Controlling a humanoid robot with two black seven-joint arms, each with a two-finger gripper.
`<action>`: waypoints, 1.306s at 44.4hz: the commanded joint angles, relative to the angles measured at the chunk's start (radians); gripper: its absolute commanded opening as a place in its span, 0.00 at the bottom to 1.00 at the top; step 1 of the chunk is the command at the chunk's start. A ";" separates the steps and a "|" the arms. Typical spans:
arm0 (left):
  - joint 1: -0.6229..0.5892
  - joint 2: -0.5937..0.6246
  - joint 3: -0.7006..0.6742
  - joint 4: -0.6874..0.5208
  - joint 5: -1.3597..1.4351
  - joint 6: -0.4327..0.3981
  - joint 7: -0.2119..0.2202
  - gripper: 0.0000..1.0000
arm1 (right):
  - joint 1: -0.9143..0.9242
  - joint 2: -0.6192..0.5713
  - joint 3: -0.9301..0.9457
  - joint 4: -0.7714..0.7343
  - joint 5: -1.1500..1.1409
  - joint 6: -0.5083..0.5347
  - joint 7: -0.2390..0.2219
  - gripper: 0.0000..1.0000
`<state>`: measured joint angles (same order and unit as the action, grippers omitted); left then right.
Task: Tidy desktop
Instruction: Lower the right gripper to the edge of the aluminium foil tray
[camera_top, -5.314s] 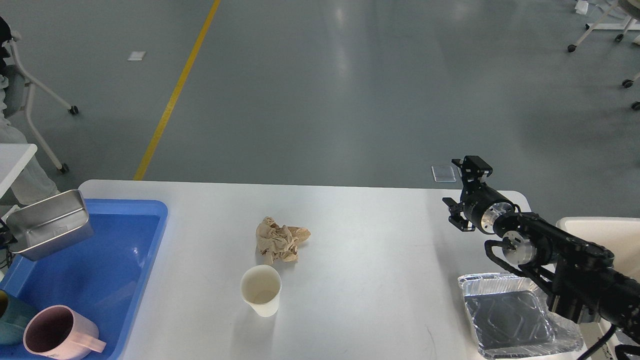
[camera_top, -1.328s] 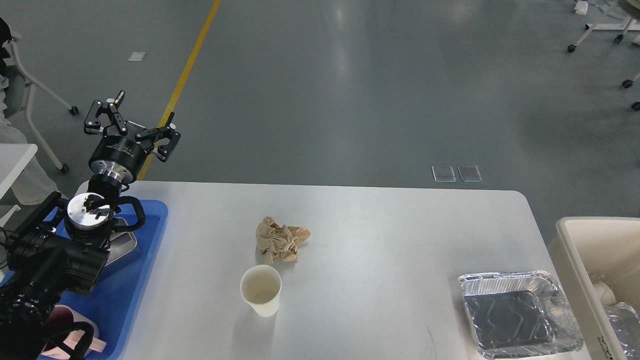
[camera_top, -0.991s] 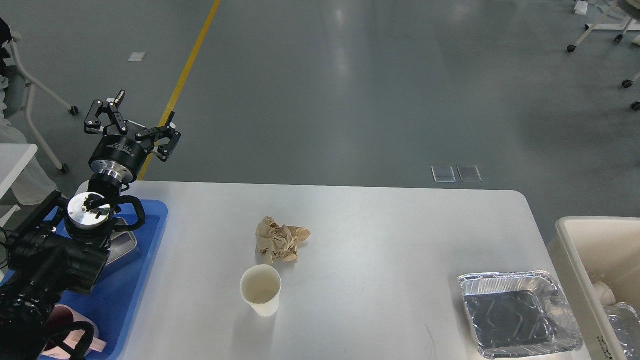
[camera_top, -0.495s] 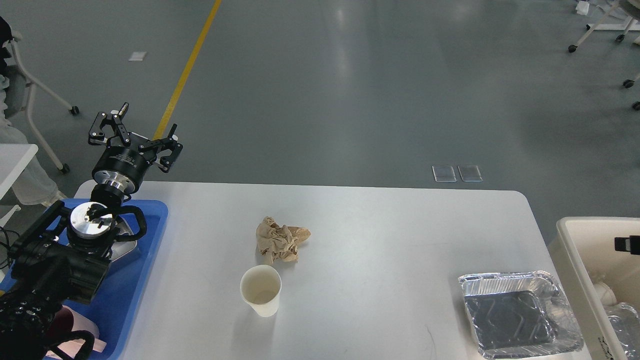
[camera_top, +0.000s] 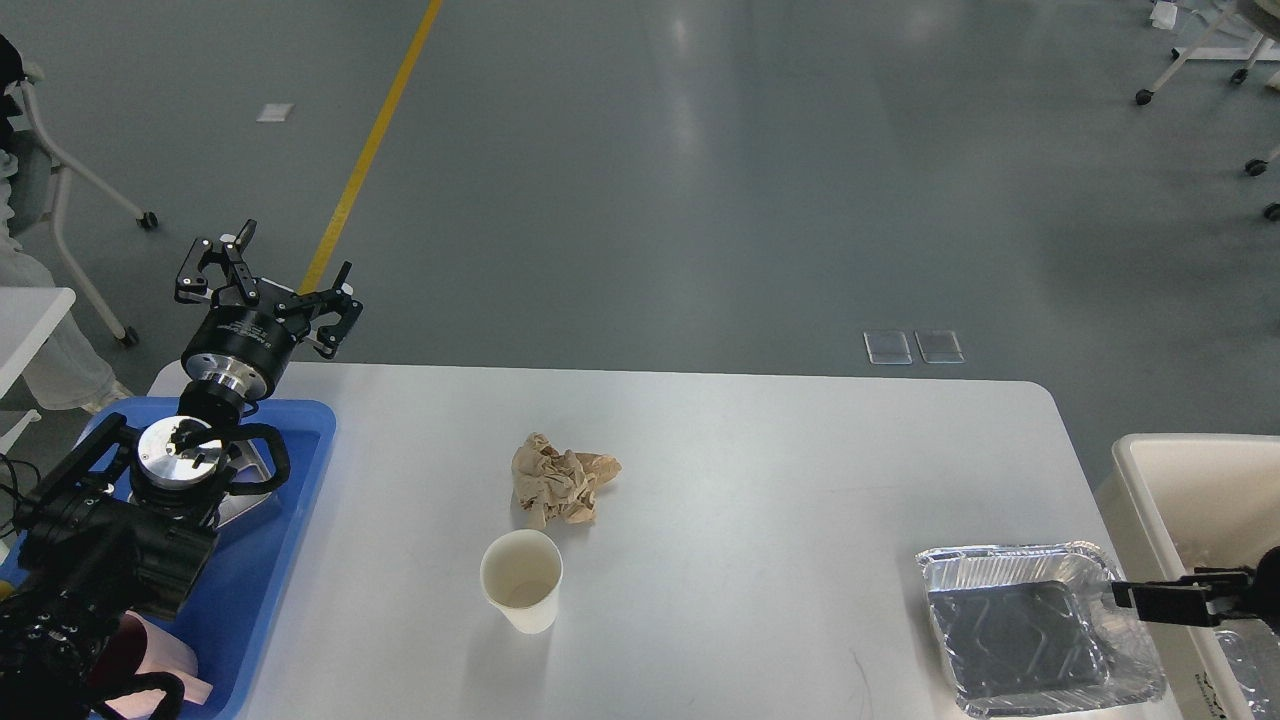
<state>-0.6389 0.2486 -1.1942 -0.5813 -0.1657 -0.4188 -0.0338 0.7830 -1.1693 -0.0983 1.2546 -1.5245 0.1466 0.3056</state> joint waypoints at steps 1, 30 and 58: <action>0.001 -0.002 0.001 0.000 0.000 0.000 0.000 0.98 | -0.059 0.060 -0.003 -0.089 -0.006 -0.065 0.000 1.00; 0.002 -0.003 0.002 0.000 0.002 0.000 0.000 0.98 | -0.125 0.263 -0.003 -0.336 0.011 -0.113 0.013 0.67; 0.001 -0.005 0.002 -0.002 0.002 0.000 -0.002 0.98 | -0.148 0.266 -0.004 -0.337 0.020 -0.104 0.027 0.39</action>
<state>-0.6380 0.2440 -1.1919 -0.5829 -0.1641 -0.4190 -0.0353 0.6388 -0.9040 -0.1028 0.9174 -1.5101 0.0418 0.3355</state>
